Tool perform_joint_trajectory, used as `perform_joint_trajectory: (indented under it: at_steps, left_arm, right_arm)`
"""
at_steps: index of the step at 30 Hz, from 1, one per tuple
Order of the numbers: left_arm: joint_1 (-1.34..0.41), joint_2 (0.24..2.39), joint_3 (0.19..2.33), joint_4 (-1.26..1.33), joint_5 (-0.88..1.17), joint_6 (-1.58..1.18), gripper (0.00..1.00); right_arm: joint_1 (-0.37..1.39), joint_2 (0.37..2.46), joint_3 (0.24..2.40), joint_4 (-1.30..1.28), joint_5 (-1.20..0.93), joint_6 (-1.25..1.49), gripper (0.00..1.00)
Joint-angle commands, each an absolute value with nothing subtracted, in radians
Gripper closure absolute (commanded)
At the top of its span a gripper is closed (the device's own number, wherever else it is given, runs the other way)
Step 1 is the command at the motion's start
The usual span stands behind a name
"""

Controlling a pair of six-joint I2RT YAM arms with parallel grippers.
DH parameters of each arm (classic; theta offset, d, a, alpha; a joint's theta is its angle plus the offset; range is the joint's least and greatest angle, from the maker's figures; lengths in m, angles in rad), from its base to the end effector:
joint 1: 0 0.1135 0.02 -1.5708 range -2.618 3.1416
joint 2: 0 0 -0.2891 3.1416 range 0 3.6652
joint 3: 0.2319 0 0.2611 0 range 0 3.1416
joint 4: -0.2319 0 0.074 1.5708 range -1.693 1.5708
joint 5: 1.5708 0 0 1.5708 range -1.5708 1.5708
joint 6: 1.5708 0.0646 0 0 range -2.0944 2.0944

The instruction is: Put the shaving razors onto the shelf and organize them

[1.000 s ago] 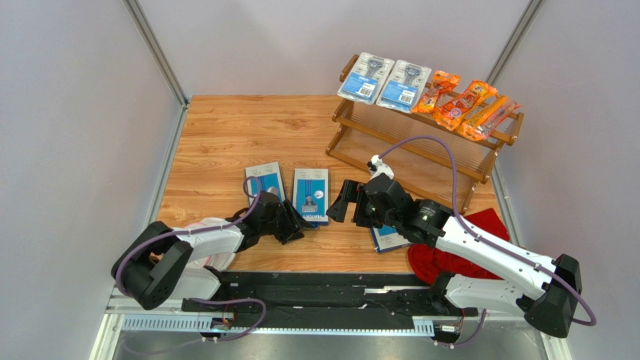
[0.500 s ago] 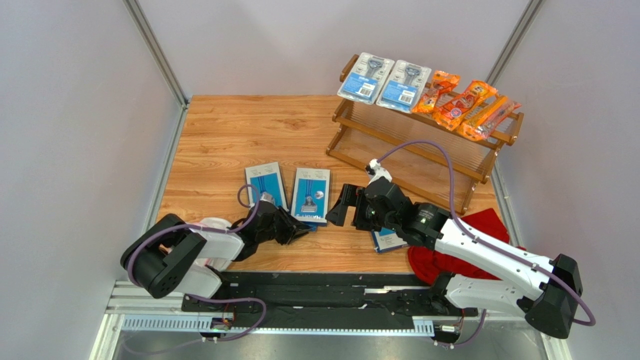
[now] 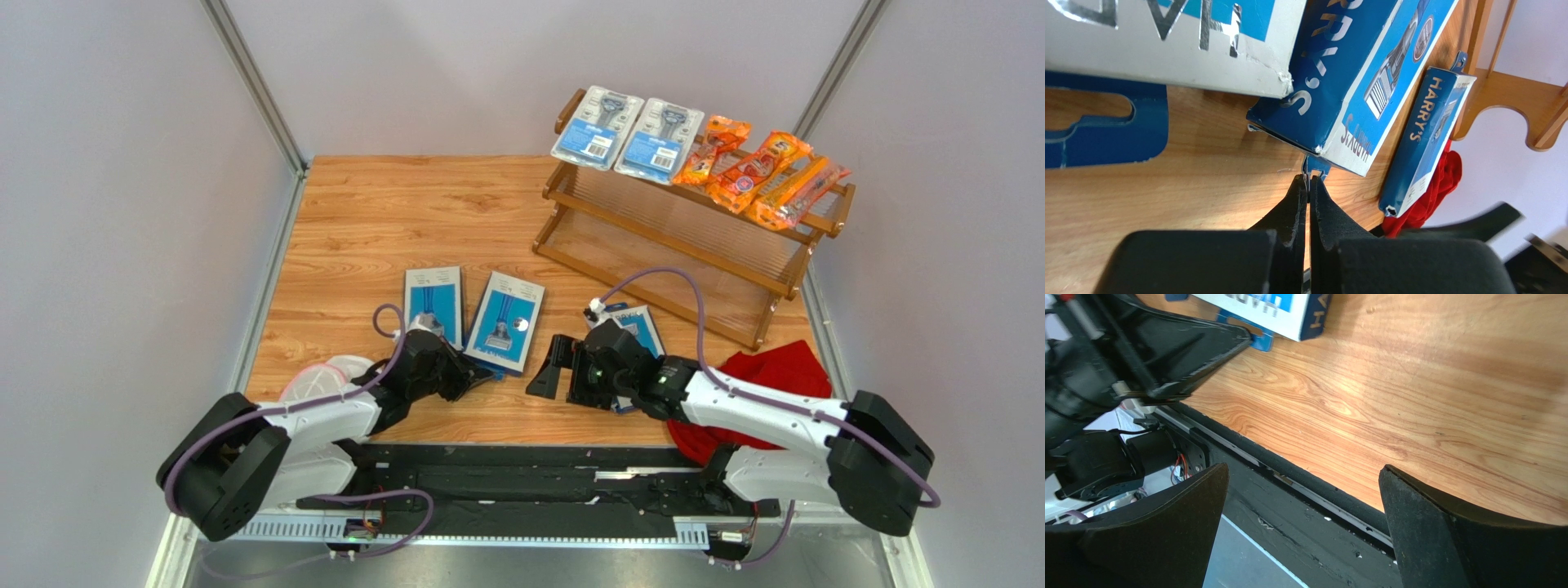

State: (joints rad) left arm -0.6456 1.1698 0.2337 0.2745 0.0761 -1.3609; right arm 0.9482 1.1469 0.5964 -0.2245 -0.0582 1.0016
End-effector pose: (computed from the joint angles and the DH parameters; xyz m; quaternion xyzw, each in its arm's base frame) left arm 0.1691 -0.1335 0.1256 -0.2986 0.8468 -0.3884 0.2071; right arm 0.1416 0.2036 0.1983 0.0133 0.9215 0.3356 0.1952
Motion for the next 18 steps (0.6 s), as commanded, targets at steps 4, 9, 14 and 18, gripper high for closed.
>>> perform_joint_trajectory:
  at_steps: [4,9,14,18]
  left_arm:
    - [-0.647,1.010,0.201,0.179,0.092,-1.350,1.00]
    - [-0.647,0.888,0.169,0.127,0.140,-1.376,1.00]
    - [-0.647,0.756,0.149,0.083,0.166,-1.417,1.00]
    - [-0.649,0.693,0.138,0.051,0.178,-1.436,1.00]
  right_arm:
    - [0.954,1.200,0.511,0.130,-0.124,1.101,0.02]
    - [0.956,1.224,0.466,0.248,-0.129,1.141,0.02]
    - [0.957,1.244,0.420,0.324,-0.121,1.209,0.03]
    - [0.963,1.265,0.373,0.424,-0.098,1.268,0.04]
